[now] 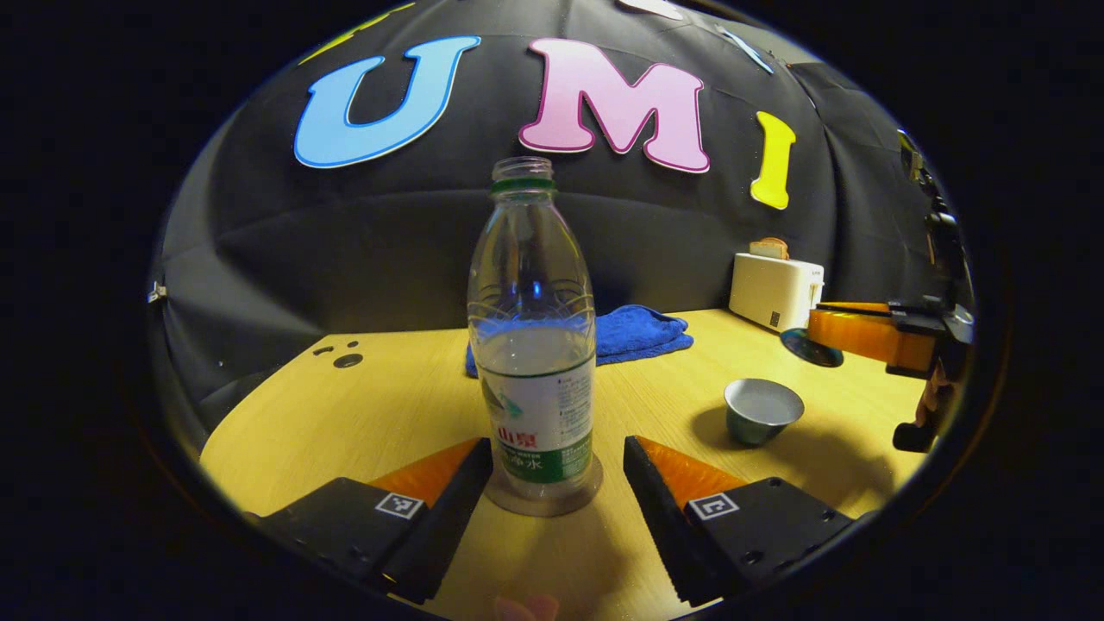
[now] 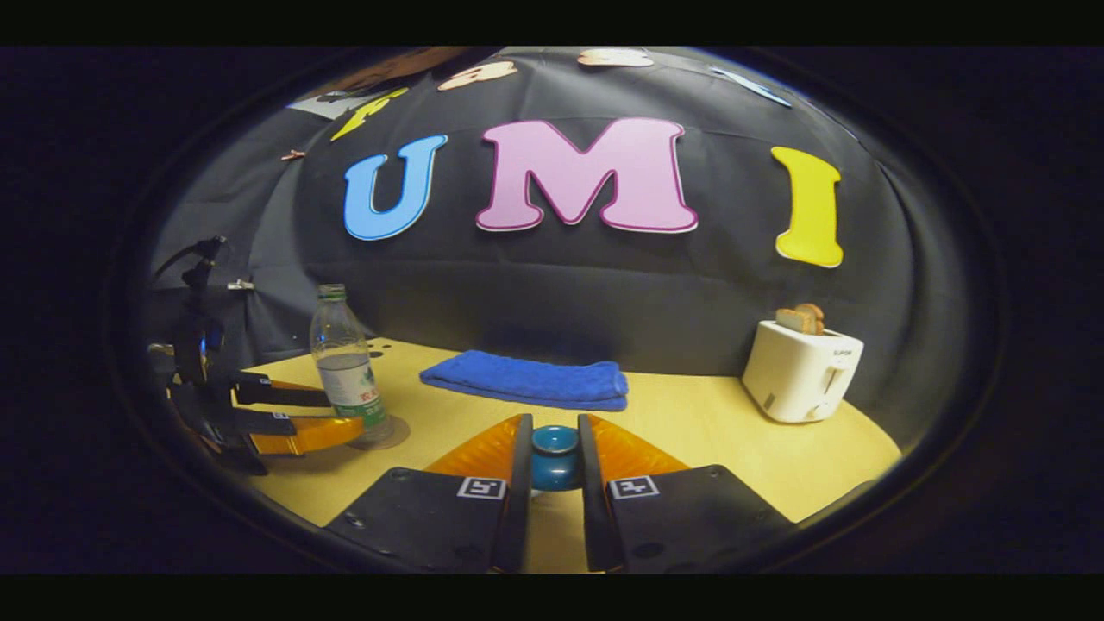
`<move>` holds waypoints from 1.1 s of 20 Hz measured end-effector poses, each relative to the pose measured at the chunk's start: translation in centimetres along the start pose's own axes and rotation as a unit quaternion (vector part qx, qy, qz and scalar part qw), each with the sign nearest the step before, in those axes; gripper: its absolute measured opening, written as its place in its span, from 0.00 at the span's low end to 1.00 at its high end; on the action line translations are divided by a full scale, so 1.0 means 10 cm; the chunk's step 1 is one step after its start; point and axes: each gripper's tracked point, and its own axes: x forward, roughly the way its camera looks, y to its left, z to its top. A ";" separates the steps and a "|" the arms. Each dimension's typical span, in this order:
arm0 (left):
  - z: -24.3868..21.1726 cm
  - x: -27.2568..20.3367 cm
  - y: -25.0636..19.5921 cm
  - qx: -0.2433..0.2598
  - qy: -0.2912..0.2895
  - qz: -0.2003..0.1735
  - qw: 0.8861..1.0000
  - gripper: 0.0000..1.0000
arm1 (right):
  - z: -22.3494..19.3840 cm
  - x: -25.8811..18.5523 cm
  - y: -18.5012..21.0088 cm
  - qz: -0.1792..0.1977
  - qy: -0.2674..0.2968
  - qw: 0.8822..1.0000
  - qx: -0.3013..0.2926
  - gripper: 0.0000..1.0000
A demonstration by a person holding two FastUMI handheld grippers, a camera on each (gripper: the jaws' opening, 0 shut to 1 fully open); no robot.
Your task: Open the teacup lid with one hand, grasp the water bottle and pour water into the teacup with the other hand; after pouring, place the water bottle on the coaster and then close the teacup lid.
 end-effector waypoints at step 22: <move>0.01 -0.38 0.09 0.007 -0.006 0.009 1.000 0.95 | -0.51 0.30 0.25 0.020 0.055 0.998 0.018 0.31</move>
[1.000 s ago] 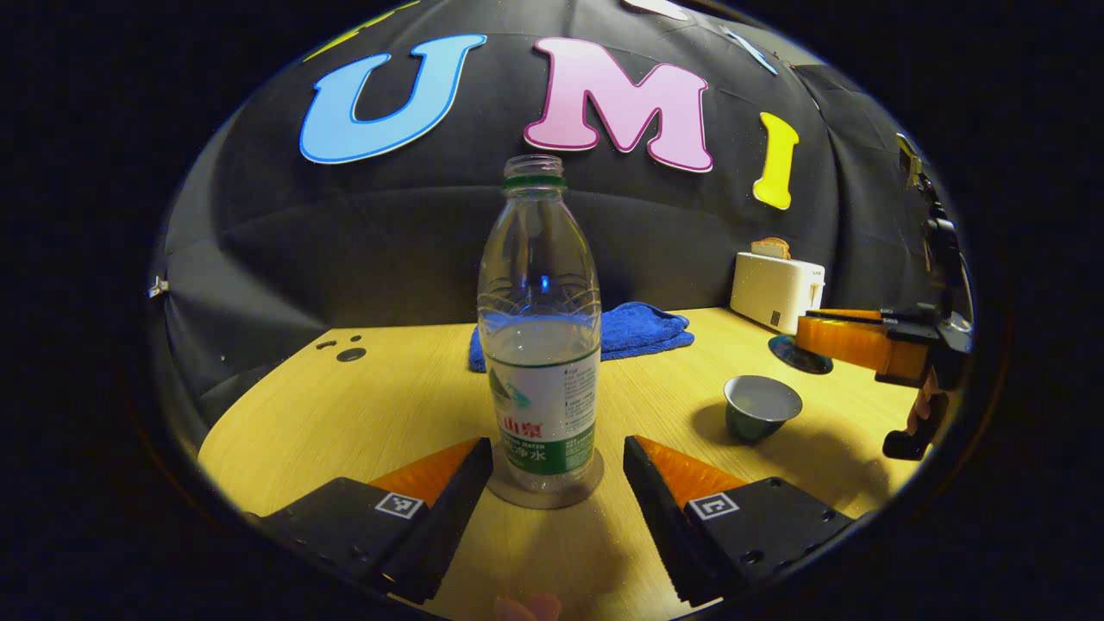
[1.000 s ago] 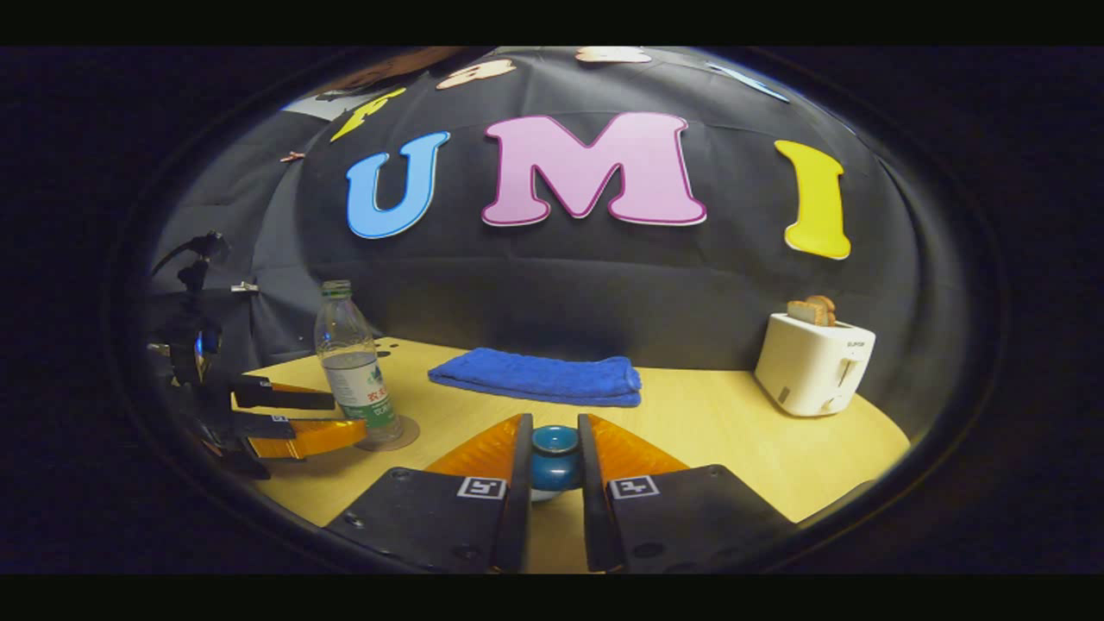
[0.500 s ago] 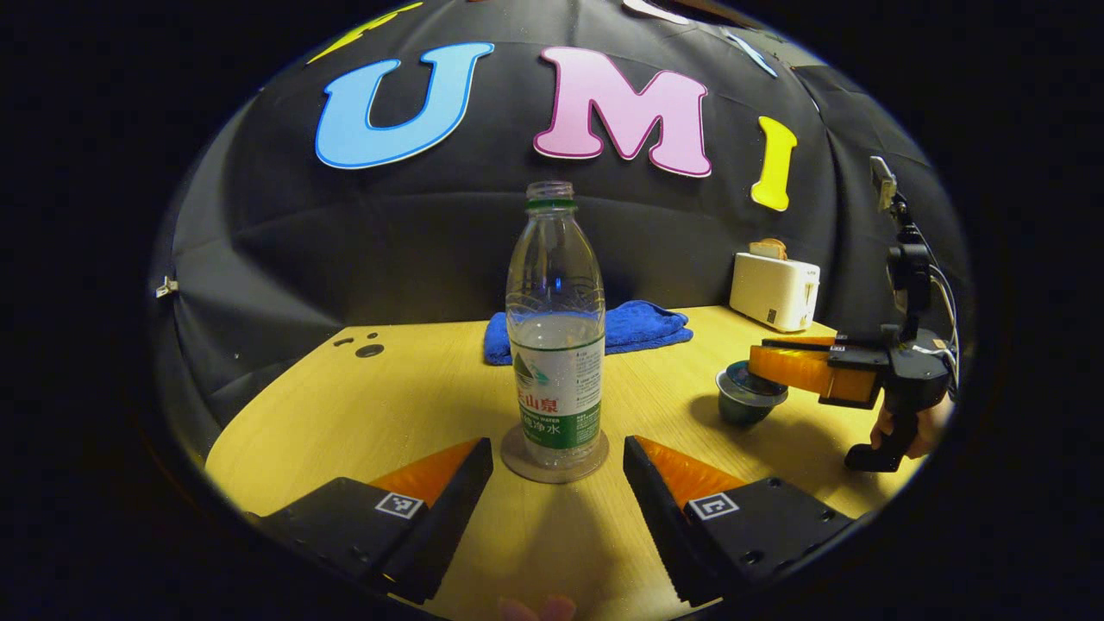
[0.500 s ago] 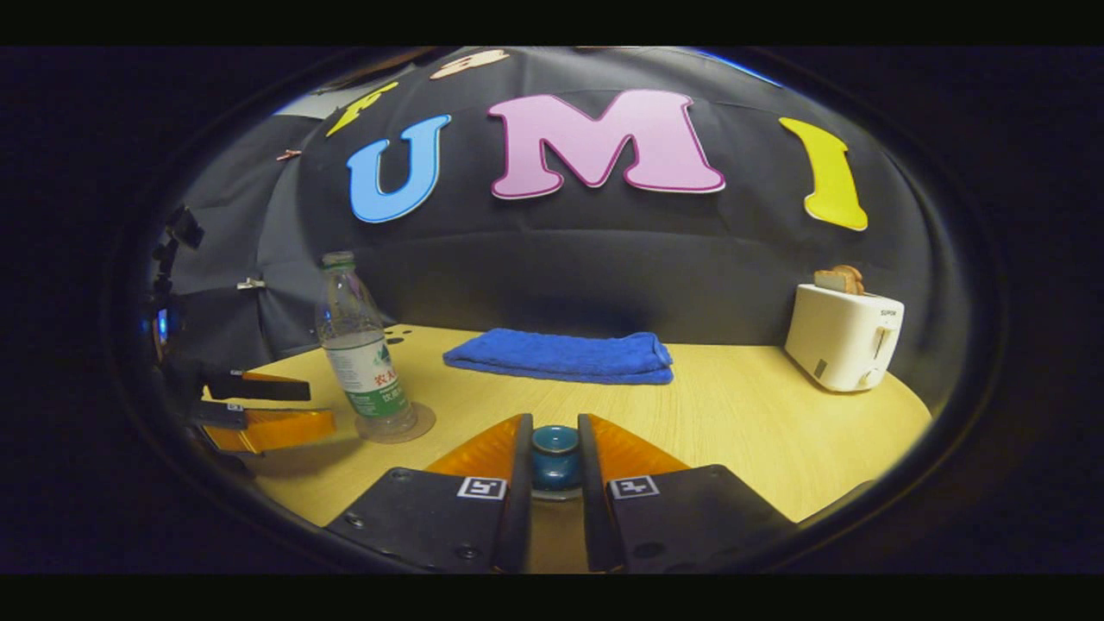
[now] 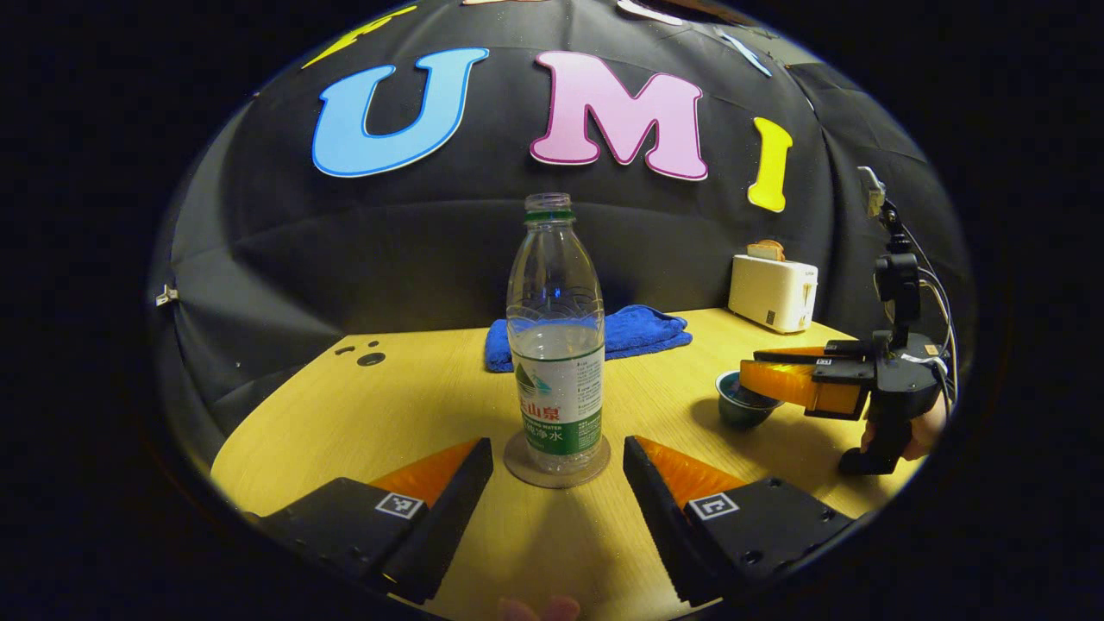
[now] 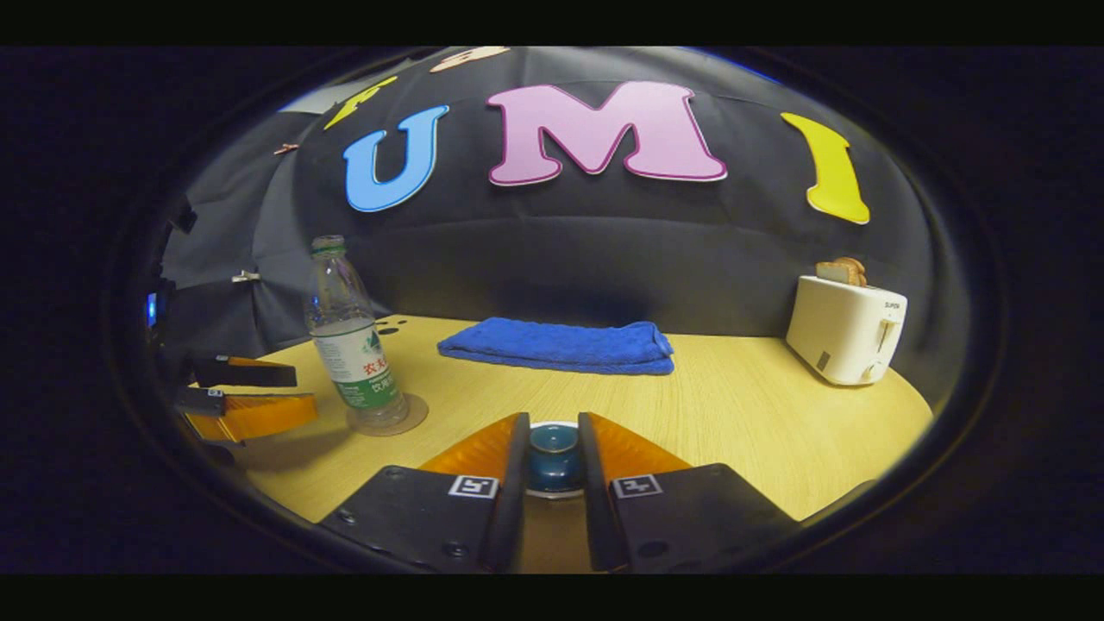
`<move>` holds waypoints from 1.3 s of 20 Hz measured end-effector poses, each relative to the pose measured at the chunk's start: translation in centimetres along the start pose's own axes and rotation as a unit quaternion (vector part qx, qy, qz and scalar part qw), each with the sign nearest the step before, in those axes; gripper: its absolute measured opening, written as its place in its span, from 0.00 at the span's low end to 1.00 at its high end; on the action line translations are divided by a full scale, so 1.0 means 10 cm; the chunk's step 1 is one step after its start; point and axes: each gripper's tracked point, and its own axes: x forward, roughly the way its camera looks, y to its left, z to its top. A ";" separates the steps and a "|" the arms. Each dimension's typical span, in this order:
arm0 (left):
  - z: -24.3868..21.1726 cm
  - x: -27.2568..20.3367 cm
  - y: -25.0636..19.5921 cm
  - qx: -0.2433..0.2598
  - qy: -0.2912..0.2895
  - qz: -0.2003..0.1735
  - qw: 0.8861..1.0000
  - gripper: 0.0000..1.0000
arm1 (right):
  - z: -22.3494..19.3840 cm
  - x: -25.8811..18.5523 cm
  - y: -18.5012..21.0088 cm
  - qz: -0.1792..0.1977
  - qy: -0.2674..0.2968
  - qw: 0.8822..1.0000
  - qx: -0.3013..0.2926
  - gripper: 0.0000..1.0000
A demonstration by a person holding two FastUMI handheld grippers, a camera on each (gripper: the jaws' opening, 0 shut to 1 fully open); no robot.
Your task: Open the teacup lid with one hand, grasp the water bottle and pour water into the teacup with the other hand; after pouring, place the water bottle on the coaster and then close the teacup lid.
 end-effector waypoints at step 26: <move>2.01 -1.41 0.38 -0.017 -0.070 0.044 0.996 0.95 | 2.67 -1.63 0.41 -0.057 -0.094 0.993 -0.039 0.98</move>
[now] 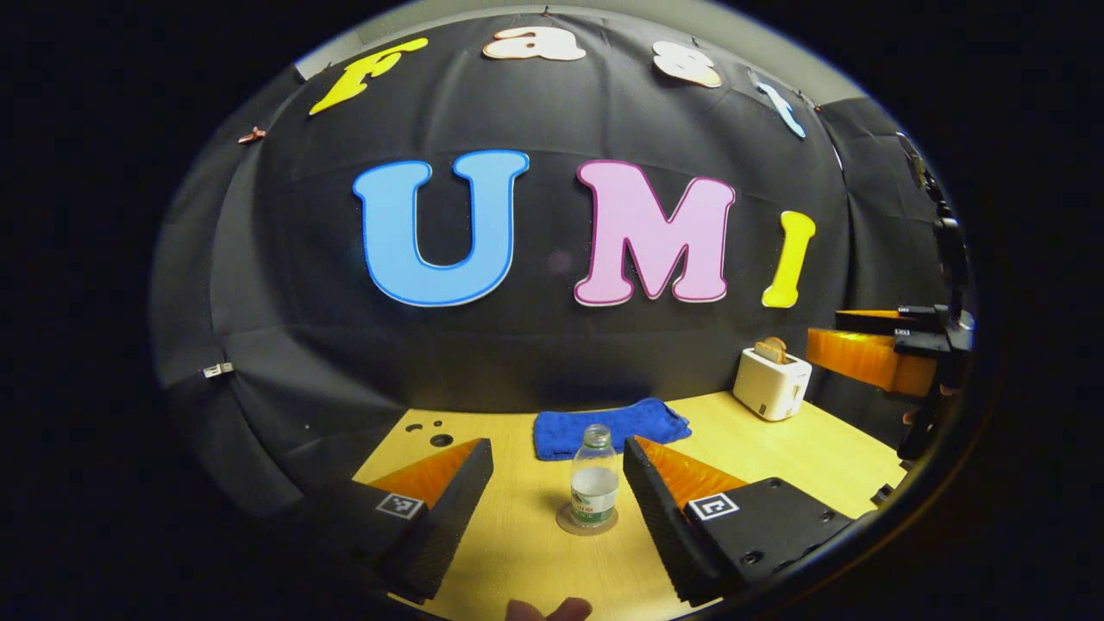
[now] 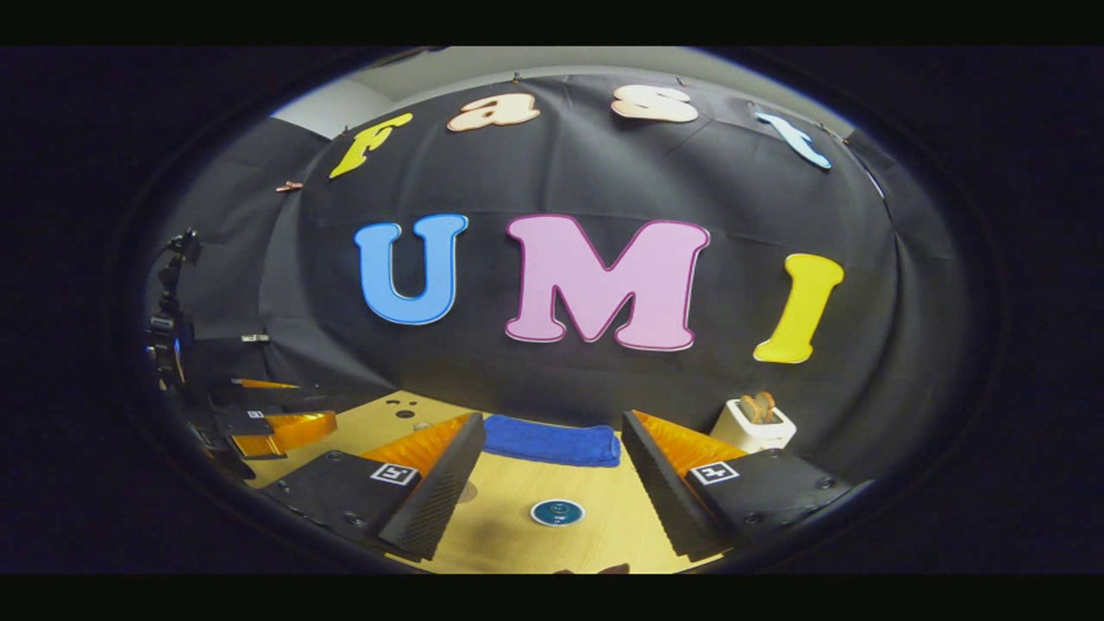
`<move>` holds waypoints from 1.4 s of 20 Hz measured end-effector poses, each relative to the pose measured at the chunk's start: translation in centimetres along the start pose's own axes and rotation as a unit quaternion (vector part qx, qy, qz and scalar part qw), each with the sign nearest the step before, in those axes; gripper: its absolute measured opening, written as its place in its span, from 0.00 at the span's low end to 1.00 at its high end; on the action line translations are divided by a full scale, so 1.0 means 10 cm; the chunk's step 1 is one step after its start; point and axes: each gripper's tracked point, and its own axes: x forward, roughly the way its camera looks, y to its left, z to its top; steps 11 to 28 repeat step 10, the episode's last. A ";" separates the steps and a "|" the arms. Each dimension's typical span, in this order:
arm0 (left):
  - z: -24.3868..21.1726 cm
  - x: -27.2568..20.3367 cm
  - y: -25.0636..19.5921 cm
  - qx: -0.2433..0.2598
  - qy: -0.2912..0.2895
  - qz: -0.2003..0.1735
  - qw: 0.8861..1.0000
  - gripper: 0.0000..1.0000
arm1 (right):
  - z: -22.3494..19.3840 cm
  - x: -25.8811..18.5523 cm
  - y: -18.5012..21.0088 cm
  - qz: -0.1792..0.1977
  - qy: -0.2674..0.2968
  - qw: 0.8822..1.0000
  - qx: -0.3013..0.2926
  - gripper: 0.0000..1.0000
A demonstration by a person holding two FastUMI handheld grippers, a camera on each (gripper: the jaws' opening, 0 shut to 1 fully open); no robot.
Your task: Open the teacup lid with one hand, grasp the water bottle and pour water into the teacup with the other hand; after pouring, place the water bottle on the coaster and then close the teacup lid.
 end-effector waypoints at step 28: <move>0.26 -0.18 0.01 0.016 -0.024 -0.004 1.000 0.95 | 0.23 -0.27 0.03 -0.009 -0.010 1.000 -0.020 0.98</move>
